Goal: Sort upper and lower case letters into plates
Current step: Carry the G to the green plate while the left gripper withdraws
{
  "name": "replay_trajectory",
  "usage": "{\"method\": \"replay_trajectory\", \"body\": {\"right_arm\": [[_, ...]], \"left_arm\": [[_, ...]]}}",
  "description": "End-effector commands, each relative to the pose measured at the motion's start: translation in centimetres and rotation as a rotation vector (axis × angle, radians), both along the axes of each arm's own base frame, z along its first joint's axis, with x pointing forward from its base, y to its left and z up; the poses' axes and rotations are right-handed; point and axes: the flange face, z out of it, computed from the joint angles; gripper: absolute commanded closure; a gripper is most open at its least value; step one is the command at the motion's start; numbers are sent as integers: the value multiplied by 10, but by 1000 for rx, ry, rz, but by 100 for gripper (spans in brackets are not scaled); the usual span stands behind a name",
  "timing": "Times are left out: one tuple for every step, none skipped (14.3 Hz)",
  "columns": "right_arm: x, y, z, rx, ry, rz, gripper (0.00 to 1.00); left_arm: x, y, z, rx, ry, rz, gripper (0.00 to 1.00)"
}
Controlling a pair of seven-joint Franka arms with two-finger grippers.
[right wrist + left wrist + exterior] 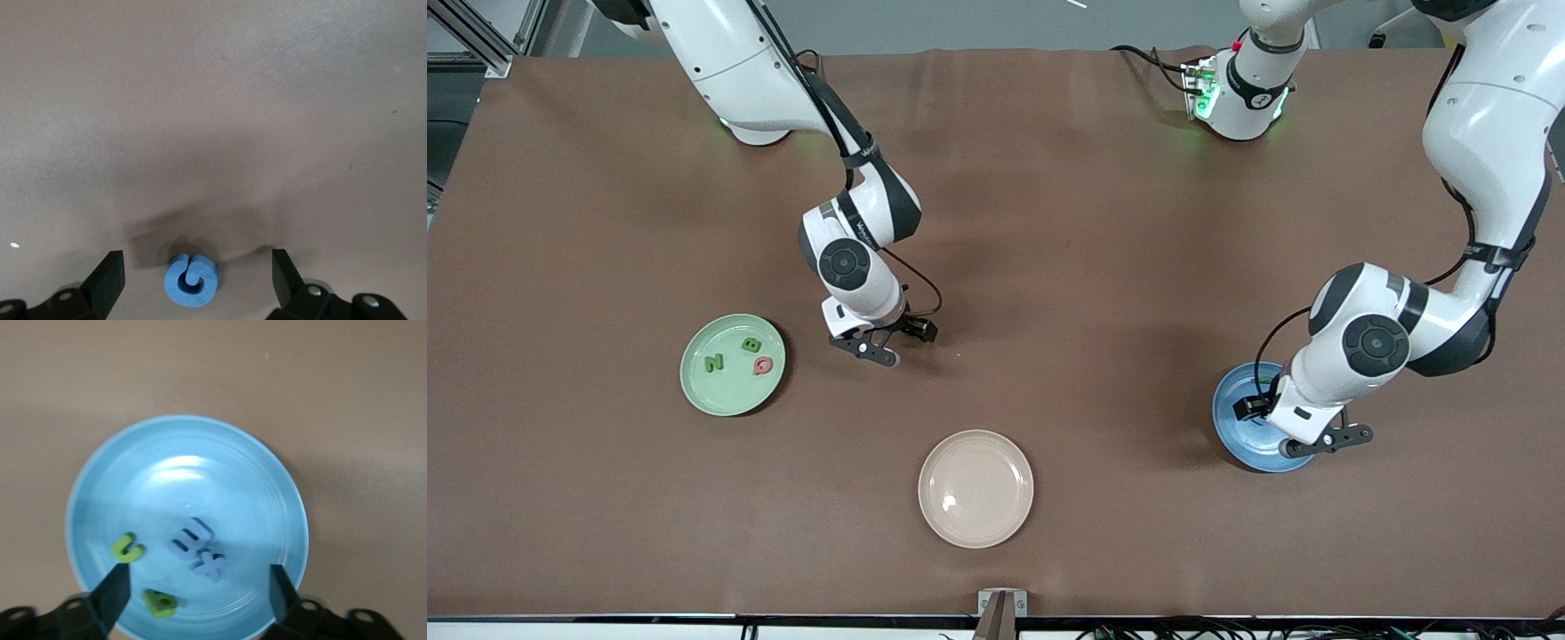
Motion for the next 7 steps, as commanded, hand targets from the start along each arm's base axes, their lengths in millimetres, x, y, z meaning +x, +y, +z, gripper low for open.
{"method": "replay_trajectory", "body": {"right_arm": [[-16,2,-9,-1,-22,-5,22],[-17,2,-9,-1,-22,-5,31],[-17,3,-9,-1,-22,-7,39],[-18,4,-7,0,-23,-9,46],[-20,8,-7,0,-22,-9,51],[-22,11,-5,0,-21,-14,57],[-23,11,-5,-1,-19,-13,66]], "left_arm": [[-3,8,67,75,-39,16,0],[-5,10,86,65,-40,41,0],[-9,12,102,37,-25,75,0],[-10,19,124,9,-10,122,0],[-12,25,142,-4,18,150,0],[-16,30,168,-12,50,176,0],[-18,35,197,-15,69,197,0]]}}
